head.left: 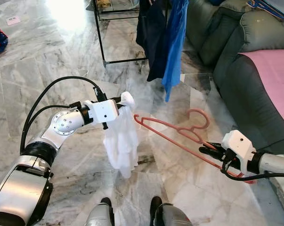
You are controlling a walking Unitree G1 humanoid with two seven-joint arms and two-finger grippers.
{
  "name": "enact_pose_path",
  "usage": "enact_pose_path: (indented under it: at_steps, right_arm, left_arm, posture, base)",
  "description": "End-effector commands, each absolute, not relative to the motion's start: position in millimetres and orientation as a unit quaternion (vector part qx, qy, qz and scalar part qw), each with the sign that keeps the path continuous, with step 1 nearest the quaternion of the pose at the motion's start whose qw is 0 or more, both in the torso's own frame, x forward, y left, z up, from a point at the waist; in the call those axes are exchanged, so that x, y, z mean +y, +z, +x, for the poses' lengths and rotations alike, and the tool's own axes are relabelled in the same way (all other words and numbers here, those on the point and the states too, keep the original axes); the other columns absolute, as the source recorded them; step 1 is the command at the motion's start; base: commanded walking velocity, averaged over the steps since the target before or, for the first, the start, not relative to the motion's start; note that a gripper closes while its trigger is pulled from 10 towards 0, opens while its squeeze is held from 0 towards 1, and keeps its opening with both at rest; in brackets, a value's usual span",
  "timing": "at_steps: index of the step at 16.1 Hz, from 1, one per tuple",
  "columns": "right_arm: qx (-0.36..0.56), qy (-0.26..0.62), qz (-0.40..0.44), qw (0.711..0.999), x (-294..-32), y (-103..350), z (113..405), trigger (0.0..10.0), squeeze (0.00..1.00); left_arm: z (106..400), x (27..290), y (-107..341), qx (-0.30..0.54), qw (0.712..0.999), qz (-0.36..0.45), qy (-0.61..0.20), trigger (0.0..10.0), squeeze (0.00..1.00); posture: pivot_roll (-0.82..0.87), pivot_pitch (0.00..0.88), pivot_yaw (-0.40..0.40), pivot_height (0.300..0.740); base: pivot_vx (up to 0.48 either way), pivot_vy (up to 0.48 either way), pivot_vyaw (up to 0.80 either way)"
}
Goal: Hang hanger
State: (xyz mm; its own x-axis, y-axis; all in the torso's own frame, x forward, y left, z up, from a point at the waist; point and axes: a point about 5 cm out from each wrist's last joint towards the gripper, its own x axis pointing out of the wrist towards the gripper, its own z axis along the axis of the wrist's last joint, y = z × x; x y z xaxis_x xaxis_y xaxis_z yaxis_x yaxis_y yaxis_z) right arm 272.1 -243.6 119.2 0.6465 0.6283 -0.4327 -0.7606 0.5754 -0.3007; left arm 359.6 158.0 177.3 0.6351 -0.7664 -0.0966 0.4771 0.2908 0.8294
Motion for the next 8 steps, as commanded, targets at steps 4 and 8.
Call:
enact_pose_path:
  at_steps: [4,8]
  right_arm:
    - [0.163,0.411,-0.240,0.864,-243,108,271,10.0,0.00]
    - [0.166,0.408,-0.240,0.865,-246,107,276,10.0,0.00]
  left_arm:
    - [355,149,183,-0.193,0.777,0.432,-0.415,10.0,0.00]
    - [348,140,187,-0.219,0.763,0.422,-0.437,10.0,0.00]
  posture:
    - [0.00,0.286,-0.037,0.740]
    - [0.00,0.288,-0.038,0.740]
  base:
    - [0.000,0.000,0.00]
    - [0.000,0.000,0.00]
